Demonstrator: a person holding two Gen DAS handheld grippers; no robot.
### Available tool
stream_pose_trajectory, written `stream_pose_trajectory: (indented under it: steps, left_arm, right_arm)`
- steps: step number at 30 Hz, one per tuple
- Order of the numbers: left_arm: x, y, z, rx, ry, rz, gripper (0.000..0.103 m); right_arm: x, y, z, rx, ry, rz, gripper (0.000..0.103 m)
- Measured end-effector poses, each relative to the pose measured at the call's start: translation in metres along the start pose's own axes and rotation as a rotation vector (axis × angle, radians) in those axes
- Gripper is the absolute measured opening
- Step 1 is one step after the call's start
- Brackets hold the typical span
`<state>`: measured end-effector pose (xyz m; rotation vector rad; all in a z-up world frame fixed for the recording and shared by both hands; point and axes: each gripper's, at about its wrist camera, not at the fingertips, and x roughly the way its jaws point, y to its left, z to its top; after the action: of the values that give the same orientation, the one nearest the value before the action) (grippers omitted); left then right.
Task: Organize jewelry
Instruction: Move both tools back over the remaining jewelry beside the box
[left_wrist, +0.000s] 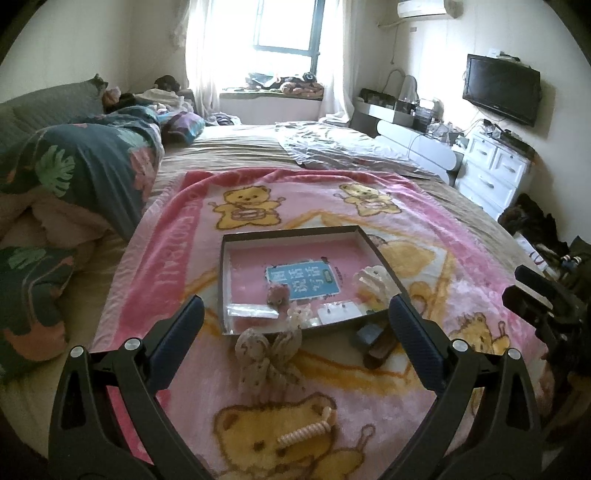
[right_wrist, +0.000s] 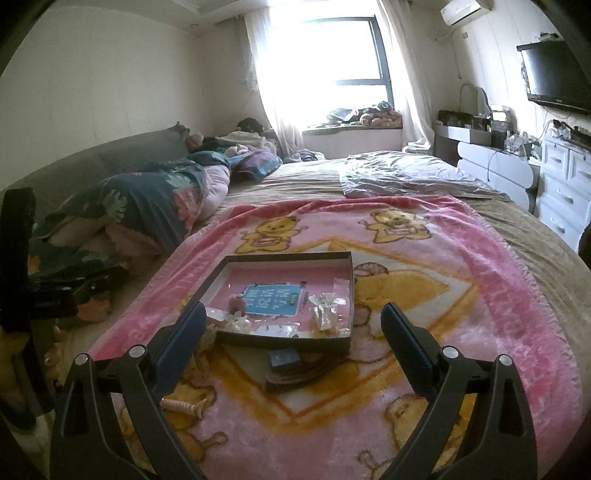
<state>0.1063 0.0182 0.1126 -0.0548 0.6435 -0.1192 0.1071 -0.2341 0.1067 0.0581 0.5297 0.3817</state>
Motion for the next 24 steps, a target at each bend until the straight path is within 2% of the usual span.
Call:
stream_pose_trajectory:
  steps: [14, 24]
  left_arm:
    - [-0.015, 0.012, -0.035, -0.026, 0.027, 0.019, 0.094]
    - [-0.003, 0.015, -0.065, -0.024, 0.09, 0.035, 0.094]
  right_arm:
    - [-0.009, 0.006, -0.021, -0.028, 0.042, 0.004, 0.095]
    - [-0.001, 0.008, -0.048, -0.056, 0.109, -0.006, 0.095]
